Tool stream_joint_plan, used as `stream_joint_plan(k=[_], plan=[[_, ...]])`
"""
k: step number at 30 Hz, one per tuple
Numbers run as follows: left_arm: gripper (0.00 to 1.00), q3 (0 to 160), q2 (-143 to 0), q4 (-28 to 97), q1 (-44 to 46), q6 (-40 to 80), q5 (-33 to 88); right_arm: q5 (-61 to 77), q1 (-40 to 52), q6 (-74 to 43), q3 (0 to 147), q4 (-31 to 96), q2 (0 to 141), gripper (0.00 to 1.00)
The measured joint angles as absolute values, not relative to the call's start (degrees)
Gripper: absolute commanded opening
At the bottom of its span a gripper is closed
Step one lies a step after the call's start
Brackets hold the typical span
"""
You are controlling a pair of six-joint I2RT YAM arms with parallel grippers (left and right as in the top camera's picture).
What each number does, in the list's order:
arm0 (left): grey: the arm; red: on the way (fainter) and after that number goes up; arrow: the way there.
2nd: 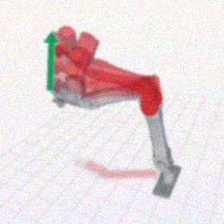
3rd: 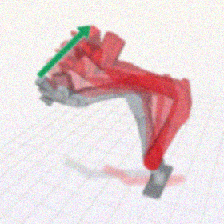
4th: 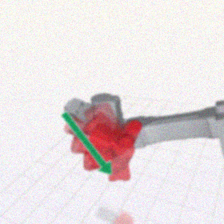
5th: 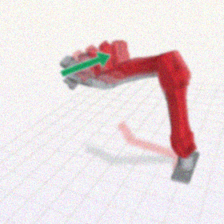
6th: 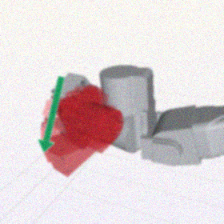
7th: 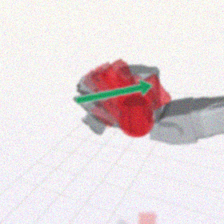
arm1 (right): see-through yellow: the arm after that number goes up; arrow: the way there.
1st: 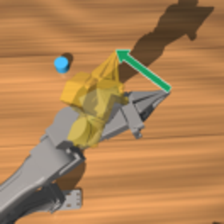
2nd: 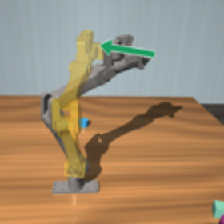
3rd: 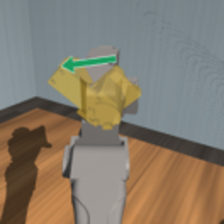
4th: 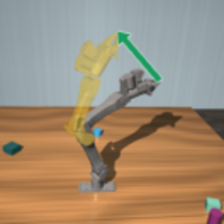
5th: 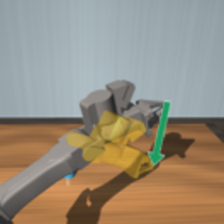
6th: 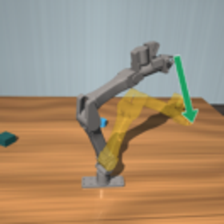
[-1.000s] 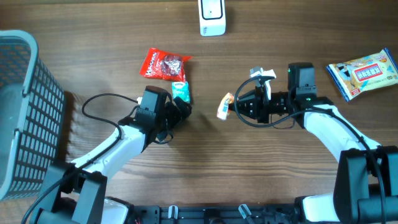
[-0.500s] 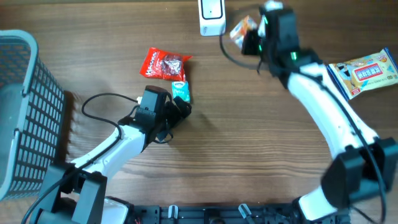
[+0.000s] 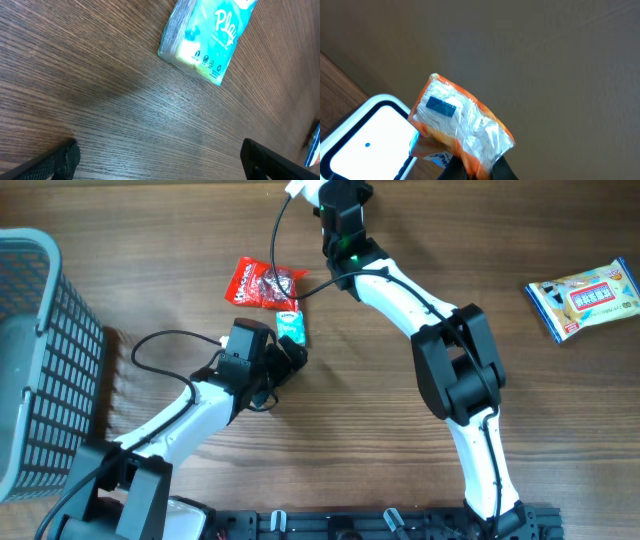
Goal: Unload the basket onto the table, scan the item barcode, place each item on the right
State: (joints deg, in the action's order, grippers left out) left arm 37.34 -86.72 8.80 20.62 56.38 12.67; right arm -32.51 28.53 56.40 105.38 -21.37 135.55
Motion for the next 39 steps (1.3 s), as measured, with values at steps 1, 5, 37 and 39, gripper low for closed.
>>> stream_joint_plan(k=[1,5,37,39], plan=[[1.0,37.3,-86.7,8.8,20.6,56.4,12.7,-32.6,28.4,57.2,105.4,-21.1,135.9,0.05],[1.0,37.3,-86.7,8.8,20.6,56.4,12.7,-33.5,27.7,58.5,105.4,-20.7,136.5,0.04],[1.0,37.3,-86.7,8.8,20.6,56.4,11.7,-30.4,-31.0,-28.7,106.3,47.2,113.2,1.0],[1.0,37.3,-86.7,8.8,20.6,56.4,11.7,-24.7,-31.4,-30.8,106.4,46.0,105.6,1.0]])
